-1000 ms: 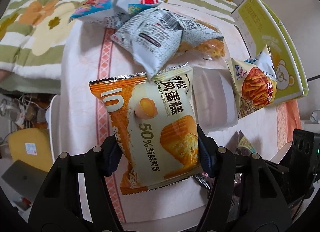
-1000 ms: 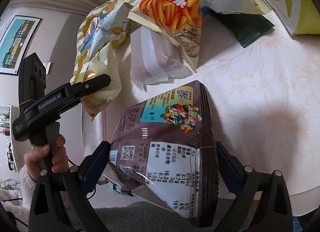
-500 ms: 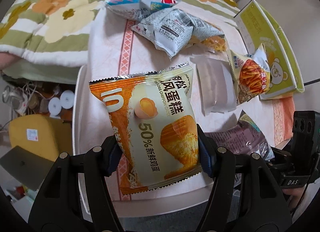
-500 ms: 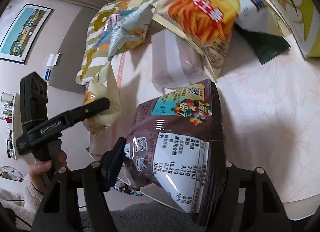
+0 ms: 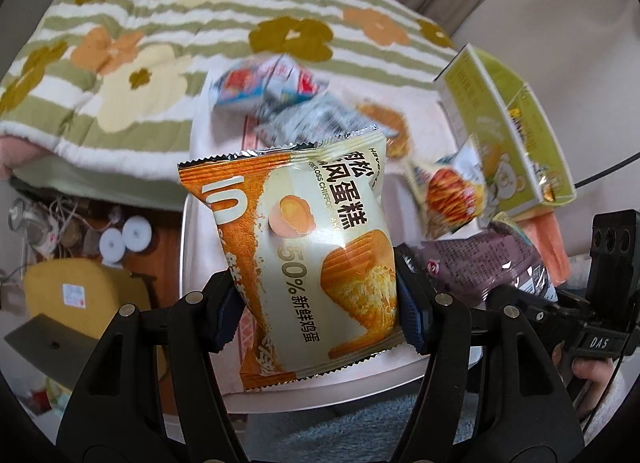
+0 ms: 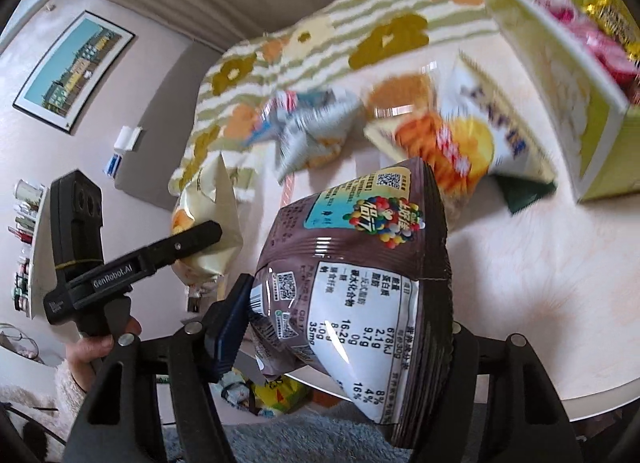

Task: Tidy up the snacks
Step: 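Grasp the orange cake packet with the left tool while the right tool grasps the brown bag, then carry both packs over the yellow-green box and open both tools to drop them, then move both tools back over the remaining snacks on the table, then grasp the Shrimp Flakes bag with the left tool while the right tool grasps the grey printed bag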

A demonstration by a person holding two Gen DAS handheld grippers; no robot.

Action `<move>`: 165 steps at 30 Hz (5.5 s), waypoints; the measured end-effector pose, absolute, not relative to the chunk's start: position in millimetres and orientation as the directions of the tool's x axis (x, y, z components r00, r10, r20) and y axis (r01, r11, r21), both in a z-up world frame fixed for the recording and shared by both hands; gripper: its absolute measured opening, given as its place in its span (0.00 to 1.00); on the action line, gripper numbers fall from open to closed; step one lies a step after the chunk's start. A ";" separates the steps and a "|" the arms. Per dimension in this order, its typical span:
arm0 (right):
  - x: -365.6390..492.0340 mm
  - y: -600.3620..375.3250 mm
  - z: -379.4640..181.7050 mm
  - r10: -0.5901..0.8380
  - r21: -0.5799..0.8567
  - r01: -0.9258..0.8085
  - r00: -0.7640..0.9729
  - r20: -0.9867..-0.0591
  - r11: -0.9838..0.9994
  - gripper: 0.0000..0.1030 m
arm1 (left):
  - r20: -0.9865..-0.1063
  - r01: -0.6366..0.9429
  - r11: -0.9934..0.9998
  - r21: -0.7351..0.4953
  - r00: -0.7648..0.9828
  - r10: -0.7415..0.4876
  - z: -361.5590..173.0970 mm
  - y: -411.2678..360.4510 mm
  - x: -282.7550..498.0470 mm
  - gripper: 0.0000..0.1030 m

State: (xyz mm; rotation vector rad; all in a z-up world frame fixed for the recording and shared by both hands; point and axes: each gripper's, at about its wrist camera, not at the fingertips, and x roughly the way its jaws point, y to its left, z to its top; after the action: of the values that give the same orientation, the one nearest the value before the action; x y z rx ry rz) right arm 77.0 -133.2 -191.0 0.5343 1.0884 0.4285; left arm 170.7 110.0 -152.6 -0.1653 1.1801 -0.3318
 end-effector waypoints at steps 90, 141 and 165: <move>148.9 -375.9 -63.5 0.477 0.397 -0.268 0.570 -0.669 0.878 1.00 | -0.818 0.155 0.978 -0.138 0.539 -0.201 -67.0 -170.2 182.3 0.99; 225.8 -47.0 -236.0 0.396 0.447 0.053 0.379 -0.837 0.893 1.00 | -0.934 0.683 0.678 -0.271 -0.018 -0.356 -243.2 98.5 425.3 0.99; 242.8 -37.7 -253.7 0.375 0.432 0.033 0.442 -0.815 0.901 0.93 | -0.920 0.631 0.708 -0.317 -0.023 -0.392 -255.7 105.8 425.3 0.64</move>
State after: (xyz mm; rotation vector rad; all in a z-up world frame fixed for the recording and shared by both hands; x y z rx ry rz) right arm 242.8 -37.7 -253.7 0.4178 1.1010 0.2198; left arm 425.3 105.8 -255.7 0.2178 1.3681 -0.8254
